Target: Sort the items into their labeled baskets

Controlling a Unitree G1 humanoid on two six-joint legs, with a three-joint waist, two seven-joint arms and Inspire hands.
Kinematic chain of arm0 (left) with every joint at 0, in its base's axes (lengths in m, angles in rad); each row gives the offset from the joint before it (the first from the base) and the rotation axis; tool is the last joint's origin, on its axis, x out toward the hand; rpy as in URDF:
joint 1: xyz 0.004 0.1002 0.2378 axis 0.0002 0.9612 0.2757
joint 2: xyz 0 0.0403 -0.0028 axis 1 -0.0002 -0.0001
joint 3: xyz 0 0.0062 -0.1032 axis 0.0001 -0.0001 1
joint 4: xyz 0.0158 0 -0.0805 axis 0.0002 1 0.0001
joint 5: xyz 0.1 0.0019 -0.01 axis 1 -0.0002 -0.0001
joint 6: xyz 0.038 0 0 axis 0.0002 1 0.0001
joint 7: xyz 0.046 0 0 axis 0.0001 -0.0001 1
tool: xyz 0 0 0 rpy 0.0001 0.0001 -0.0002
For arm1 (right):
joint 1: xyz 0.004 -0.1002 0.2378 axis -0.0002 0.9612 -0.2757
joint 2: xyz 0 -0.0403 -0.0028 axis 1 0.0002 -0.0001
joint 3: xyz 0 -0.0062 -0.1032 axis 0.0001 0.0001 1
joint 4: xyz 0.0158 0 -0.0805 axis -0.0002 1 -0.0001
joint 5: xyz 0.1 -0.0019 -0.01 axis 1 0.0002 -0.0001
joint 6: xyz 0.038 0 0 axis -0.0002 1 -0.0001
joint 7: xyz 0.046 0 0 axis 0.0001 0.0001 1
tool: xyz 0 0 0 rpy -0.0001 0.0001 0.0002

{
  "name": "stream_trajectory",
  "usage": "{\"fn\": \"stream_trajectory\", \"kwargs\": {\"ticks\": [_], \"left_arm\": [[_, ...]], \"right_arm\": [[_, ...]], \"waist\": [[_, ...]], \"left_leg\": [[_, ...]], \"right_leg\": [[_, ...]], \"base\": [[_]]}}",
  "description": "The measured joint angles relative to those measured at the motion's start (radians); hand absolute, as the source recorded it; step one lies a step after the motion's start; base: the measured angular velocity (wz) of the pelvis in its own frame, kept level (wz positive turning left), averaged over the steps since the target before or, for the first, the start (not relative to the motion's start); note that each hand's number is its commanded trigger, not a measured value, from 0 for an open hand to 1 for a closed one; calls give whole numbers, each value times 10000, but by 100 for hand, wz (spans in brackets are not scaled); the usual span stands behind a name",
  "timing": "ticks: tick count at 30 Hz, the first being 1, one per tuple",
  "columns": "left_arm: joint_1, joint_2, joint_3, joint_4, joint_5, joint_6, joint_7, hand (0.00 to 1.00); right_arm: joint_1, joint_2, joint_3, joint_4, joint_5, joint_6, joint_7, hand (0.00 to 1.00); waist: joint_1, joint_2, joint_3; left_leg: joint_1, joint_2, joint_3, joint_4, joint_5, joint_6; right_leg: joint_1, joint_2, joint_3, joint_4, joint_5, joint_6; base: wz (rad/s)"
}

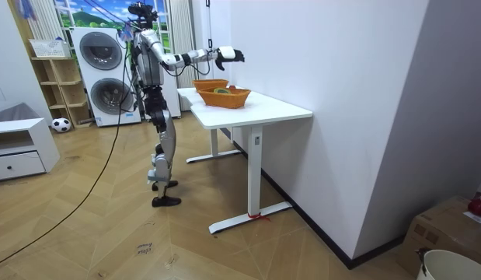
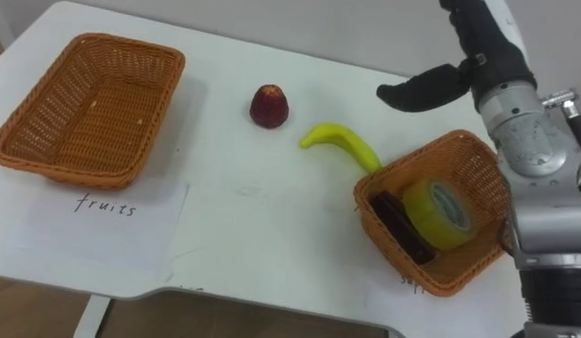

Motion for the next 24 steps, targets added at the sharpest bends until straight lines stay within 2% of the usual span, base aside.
{"fn": "stream_trajectory", "kwargs": {"ticks": [6, 8, 11, 14, 18, 24], "left_arm": [[193, 198, 7, 5, 269, 224, -8, 0], [203, 252, -8, 7, 423, 327, -13, 0], [157, 260, -20, 5, 616, 359, -50, 0], [73, 264, -80, 10, 802, 397, -87, 0], [55, 270, -106, 18, 803, 428, -86, 0], [22, 458, -414, 18, 800, 494, -100, 0]], "right_arm": [[-82, -17, 77, 754, 295, 86, 127, 0], [-228, -117, 433, 960, 429, 88, 191, 0], [-367, -146, 741, 1109, 443, 88, 354, 0], [-540, -210, 924, 1121, 443, 88, 460, 0], [-752, -301, 1147, 1157, 445, 83, 472, 0], [-1066, -302, 1531, 1650, 444, 85, 484, 0]], "waist": [[167, 10, 34], [158, -55, 56], [189, -152, 0], [196, -240, -11], [206, -261, -19], [195, -268, 5]], "left_leg": [[-102, 12, -200, 29, 0, -2], [-216, 17, -225, 61, 15, -26], [-359, 18, -274, 123, 18, -31], [-497, 15, -312, 239, 18, -33], [-497, -5, -377, 255, 19, -32], [-544, -29, -426, 308, 18, -32]], "right_leg": [[-6, 10, -342, -2, -1, 2], [-59, 7, -499, -6, -1, 1], [-141, 3, -610, 0, -1, 1], [-207, -19, -799, -7, -1, 0], [-204, -40, -847, -15, -1, 1], [-201, -55, -804, -19, -1, 1]], "base": [[8], [9], [7], [9], [7], [1]]}}
